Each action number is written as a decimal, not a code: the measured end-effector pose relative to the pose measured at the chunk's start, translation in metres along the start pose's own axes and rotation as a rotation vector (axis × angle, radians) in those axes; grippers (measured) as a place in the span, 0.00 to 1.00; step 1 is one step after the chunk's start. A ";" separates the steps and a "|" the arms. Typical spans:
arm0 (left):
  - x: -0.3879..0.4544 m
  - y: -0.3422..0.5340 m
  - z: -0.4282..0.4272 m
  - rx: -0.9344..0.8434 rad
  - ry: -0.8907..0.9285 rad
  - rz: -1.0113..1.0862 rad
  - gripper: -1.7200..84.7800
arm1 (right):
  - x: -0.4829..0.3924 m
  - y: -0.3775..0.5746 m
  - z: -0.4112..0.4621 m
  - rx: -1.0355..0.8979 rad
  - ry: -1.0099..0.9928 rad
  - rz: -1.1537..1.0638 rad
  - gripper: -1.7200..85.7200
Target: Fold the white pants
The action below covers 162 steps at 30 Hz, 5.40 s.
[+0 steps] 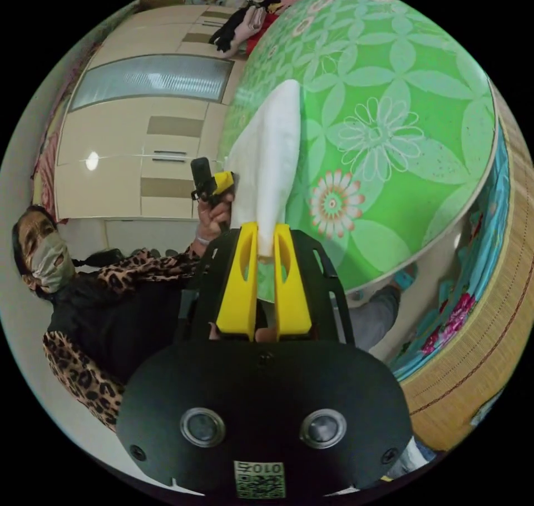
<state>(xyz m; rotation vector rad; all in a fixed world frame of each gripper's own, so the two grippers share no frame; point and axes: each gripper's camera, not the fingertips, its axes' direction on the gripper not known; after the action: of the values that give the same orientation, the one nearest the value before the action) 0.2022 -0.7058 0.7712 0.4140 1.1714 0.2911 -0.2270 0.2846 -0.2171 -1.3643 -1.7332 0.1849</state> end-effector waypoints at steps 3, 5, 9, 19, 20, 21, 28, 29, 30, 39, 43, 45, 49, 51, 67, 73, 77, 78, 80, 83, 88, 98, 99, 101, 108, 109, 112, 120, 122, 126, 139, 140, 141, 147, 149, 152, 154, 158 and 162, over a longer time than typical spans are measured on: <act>0.002 0.003 -0.001 -0.033 0.047 -0.025 0.02 | -0.012 -0.002 0.004 0.008 -0.004 -0.008 0.10; 0.019 0.014 -0.011 -0.074 0.006 0.018 0.02 | -0.024 -0.002 0.004 -0.052 -0.007 -0.034 0.11; 0.025 0.046 -0.040 -0.028 -0.112 -0.005 0.02 | -0.051 -0.008 -0.047 0.089 0.059 -0.052 0.15; 0.055 0.100 -0.083 0.231 -0.004 0.001 0.02 | -0.225 -0.240 0.143 -0.570 0.178 -0.697 0.23; 0.064 0.108 -0.089 0.236 -0.032 0.005 0.02 | -0.230 -0.250 0.159 -0.610 0.216 -0.712 0.24; 0.068 0.112 -0.092 0.232 -0.059 0.004 0.02 | -0.238 -0.268 0.187 -0.684 0.294 -0.739 0.24; 0.129 0.176 -0.125 0.240 -0.297 0.091 0.02 | -0.257 -0.338 0.272 -0.933 0.251 -0.809 0.23; 0.137 0.185 -0.128 0.259 -0.322 0.122 0.02 | -0.258 -0.342 0.275 -0.952 0.222 -0.805 0.23; 0.141 0.190 -0.129 0.263 -0.322 0.145 0.02 | -0.259 -0.349 0.283 -0.999 0.166 -0.802 0.22; 0.188 0.181 -0.109 0.173 -0.378 0.368 0.02 | -0.271 -0.360 0.339 -1.195 -0.044 -0.818 0.17; 0.166 0.191 -0.124 0.312 -0.365 0.227 0.03 | -0.281 -0.347 0.356 -1.226 0.086 -0.885 0.11; 0.165 0.204 -0.156 0.428 -0.421 0.178 0.05 | -0.286 -0.345 0.351 -1.192 0.076 -0.923 0.10; 0.146 0.227 -0.211 0.464 -0.582 0.026 0.13 | -0.296 -0.341 0.331 -1.120 0.026 -0.980 0.09; 0.131 0.230 -0.221 0.454 -0.547 0.010 0.16 | -0.300 -0.337 0.323 -1.099 0.010 -1.013 0.09; 0.079 0.197 -0.241 0.281 -0.282 0.113 0.26 | -0.266 -0.306 0.267 -0.911 -0.051 -1.124 0.08; 0.071 0.150 -0.203 0.228 -0.066 0.178 0.22 | -0.234 -0.301 0.273 -0.928 -0.033 -1.104 0.09; 0.056 0.144 -0.204 0.210 -0.250 0.000 0.07 | -0.199 -0.306 0.269 -0.848 0.068 -0.904 0.10; 0.057 0.145 -0.204 0.208 -0.270 0.001 0.06 | -0.184 -0.306 0.251 -0.776 0.074 -0.818 0.10; 0.058 0.148 -0.206 0.225 -0.280 -0.011 0.05 | -0.160 -0.294 0.201 -0.583 0.075 -0.752 0.10; 0.036 0.157 -0.215 0.275 -0.252 -0.100 0.04 | -0.094 -0.243 0.097 -0.257 0.068 -0.514 0.13; 0.002 0.163 -0.218 0.308 -0.132 -0.197 0.03 | 0.037 -0.121 -0.009 0.055 0.066 -0.123 0.18; -0.004 0.146 -0.206 0.273 -0.102 -0.239 0.03 | 0.124 -0.093 0.077 -0.072 0.220 -0.196 0.16; -0.004 0.145 -0.205 0.272 -0.098 -0.241 0.03 | 0.123 -0.089 0.093 -0.133 0.289 -0.252 0.16; -0.003 0.141 -0.201 0.269 -0.086 -0.249 0.03 | 0.123 -0.080 0.114 -0.197 0.361 -0.316 0.17; 0.006 0.130 -0.185 0.266 -0.082 -0.248 0.03 | 0.223 -0.048 0.133 -0.166 -0.010 -0.223 0.16; 0.008 0.128 -0.181 0.267 -0.076 -0.249 0.03 | 0.247 -0.048 0.138 -0.151 -0.083 -0.176 0.15; 0.014 0.123 -0.172 0.271 -0.069 -0.250 0.03 | 0.291 -0.040 0.150 -0.126 -0.230 -0.149 0.13; 0.028 0.107 -0.142 0.268 0.018 -0.267 0.03 | 0.351 0.008 0.183 -0.007 -0.005 -0.131 0.11; 0.034 0.099 -0.129 0.247 0.034 -0.268 0.03 | 0.360 0.027 0.194 0.030 0.033 -0.105 0.11; 0.045 0.084 -0.105 0.189 0.059 -0.263 0.03 | 0.383 0.087 0.230 0.123 0.132 0.006 0.11; 0.161 0.045 0.009 0.054 -0.034 -0.279 0.03 | 0.544 0.249 0.343 0.354 -0.146 0.047 0.08; 0.184 0.036 0.034 0.024 -0.063 -0.260 0.03 | 0.549 0.258 0.344 0.359 -0.146 0.044 0.08; 0.195 0.031 0.049 0.003 -0.072 -0.249 0.03 | 0.561 0.282 0.344 0.384 -0.140 0.041 0.08; 0.294 -0.023 0.300 -0.309 0.058 -0.146 0.03 | 0.614 0.483 0.316 0.710 -0.047 0.150 0.07; 0.342 -0.034 0.432 -0.474 0.187 -0.115 0.03 | 0.617 0.556 0.310 0.829 0.025 0.209 0.07; 0.426 -0.034 0.598 -0.697 0.354 -0.043 0.03 | 0.603 0.676 0.315 1.047 0.154 0.293 0.07; 0.482 -0.025 0.689 -0.828 0.444 -0.008 0.03 | 0.587 0.762 0.334 1.199 0.271 0.365 0.07; 0.593 0.025 0.887 -1.117 0.550 0.064 0.03 | 0.594 0.865 0.386 1.419 0.354 0.490 0.07; 0.615 0.104 1.037 -1.383 0.495 0.060 0.03 | 0.688 0.945 0.463 1.570 0.256 0.804 0.08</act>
<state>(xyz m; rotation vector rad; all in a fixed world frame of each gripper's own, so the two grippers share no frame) 1.3916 -0.5171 0.6512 -0.8825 1.1536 1.1903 0.1164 1.4015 -0.6797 -0.6517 -0.3225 1.3797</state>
